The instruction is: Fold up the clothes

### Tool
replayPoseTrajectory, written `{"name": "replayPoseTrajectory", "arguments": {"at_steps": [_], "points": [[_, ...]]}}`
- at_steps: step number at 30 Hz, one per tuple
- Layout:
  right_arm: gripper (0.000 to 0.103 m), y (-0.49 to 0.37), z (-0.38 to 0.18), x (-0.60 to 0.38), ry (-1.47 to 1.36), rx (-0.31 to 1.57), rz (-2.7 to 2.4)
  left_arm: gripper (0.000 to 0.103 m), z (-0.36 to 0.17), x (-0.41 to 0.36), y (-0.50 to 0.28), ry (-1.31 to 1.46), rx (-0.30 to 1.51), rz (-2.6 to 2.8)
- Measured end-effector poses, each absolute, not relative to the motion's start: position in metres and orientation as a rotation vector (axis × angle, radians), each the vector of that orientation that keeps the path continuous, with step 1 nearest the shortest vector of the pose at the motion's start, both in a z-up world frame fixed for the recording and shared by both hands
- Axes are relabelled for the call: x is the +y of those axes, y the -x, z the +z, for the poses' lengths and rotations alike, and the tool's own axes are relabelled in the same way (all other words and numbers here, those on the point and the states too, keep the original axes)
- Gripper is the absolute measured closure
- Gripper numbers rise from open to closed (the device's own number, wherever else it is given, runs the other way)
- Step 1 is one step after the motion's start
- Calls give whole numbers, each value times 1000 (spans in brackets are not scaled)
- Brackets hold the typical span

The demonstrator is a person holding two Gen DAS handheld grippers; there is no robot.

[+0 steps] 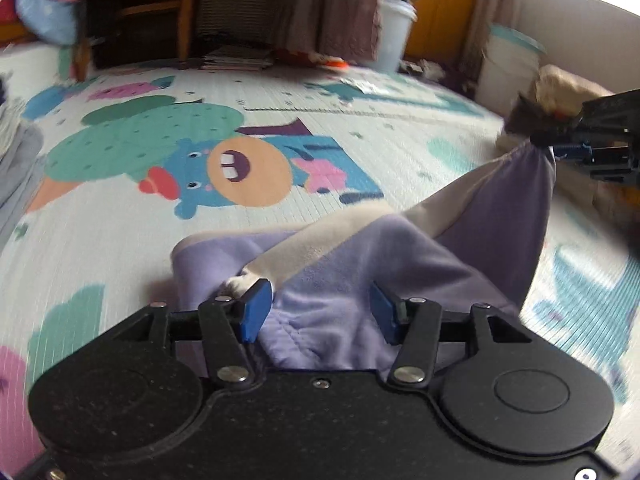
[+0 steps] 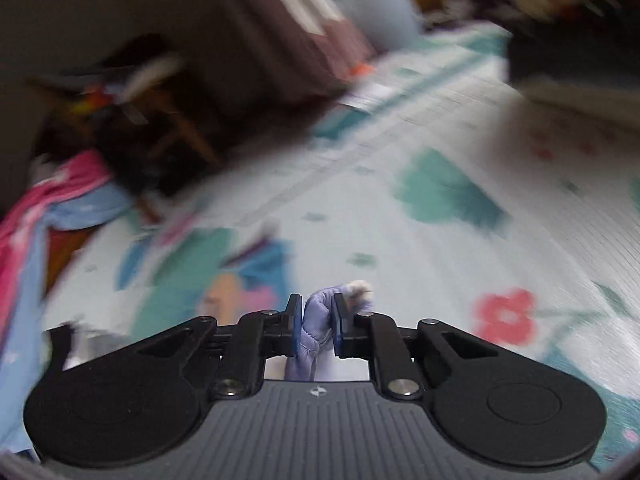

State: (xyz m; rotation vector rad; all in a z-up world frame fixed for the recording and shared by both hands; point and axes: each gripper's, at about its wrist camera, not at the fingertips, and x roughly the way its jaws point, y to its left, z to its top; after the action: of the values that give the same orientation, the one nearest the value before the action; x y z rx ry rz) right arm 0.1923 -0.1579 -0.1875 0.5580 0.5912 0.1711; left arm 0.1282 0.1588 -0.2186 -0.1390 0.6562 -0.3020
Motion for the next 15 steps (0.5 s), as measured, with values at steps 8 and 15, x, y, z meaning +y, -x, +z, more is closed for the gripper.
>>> {"name": "replayPoseTrajectory", "arguments": {"at_steps": [8, 15], "points": [[88, -170, -154, -4, -72, 551, 606, 49, -215, 230, -101, 517, 656, -172], [76, -142, -187, 73, 177, 666, 786, 49, -209, 269, -86, 670, 596, -77]]}}
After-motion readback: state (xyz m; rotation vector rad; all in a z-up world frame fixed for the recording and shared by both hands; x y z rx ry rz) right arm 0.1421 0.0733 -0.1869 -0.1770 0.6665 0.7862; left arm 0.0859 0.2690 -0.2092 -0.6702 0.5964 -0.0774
